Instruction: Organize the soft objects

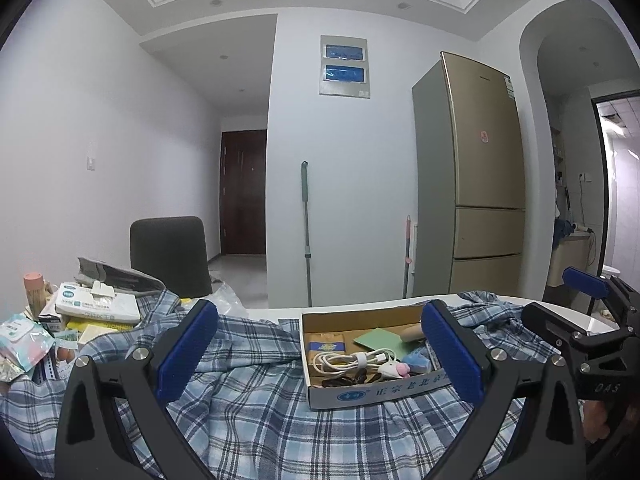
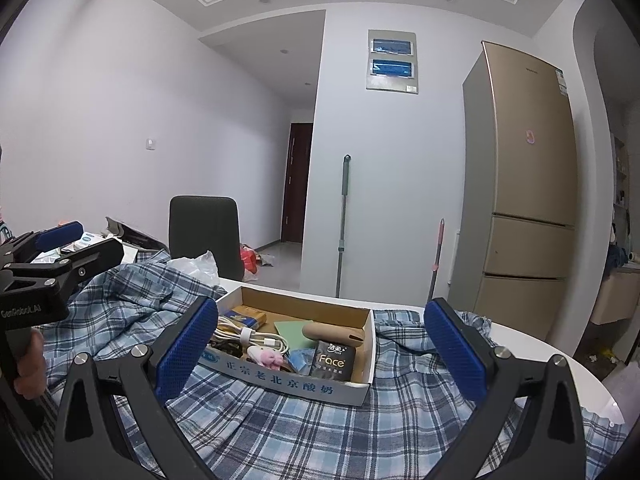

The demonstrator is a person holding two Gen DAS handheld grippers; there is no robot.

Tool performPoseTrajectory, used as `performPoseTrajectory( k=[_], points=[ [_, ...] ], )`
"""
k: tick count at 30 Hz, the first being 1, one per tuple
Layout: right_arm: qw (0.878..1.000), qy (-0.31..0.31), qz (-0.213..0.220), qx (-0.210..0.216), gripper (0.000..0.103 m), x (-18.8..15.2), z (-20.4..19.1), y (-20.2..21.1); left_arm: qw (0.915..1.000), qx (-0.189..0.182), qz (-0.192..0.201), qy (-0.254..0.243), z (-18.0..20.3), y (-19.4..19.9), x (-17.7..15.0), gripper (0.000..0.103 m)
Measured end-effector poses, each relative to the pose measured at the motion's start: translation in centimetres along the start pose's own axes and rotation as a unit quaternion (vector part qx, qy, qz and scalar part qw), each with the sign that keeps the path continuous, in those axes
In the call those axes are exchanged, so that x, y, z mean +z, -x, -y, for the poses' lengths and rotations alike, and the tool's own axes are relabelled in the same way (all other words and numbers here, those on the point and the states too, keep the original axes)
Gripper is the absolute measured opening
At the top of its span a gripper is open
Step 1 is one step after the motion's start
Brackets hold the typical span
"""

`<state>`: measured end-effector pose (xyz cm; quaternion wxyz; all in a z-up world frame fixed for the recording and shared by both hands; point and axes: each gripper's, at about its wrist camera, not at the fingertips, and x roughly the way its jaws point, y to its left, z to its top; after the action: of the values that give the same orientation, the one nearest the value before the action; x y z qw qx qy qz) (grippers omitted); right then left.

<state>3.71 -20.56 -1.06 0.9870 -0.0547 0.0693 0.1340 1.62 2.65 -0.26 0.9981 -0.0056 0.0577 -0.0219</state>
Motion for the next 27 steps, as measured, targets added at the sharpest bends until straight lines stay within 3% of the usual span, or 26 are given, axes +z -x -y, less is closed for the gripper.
performPoseTrajectory(
  k=[4, 27],
  points=[
    [1.0, -0.005, -0.002, -0.001, 0.103, 0.1, 0.3, -0.1, 0.9998, 0.016, 0.006, -0.007, 0.2, 0.2, 0.0, 0.103],
    [1.0, -0.022, -0.015, -0.006, 0.103, -0.1, 1.0, -0.6, 0.9999, 0.013, 0.007, -0.007, 0.0, 0.2, -0.2, 0.103]
  ],
)
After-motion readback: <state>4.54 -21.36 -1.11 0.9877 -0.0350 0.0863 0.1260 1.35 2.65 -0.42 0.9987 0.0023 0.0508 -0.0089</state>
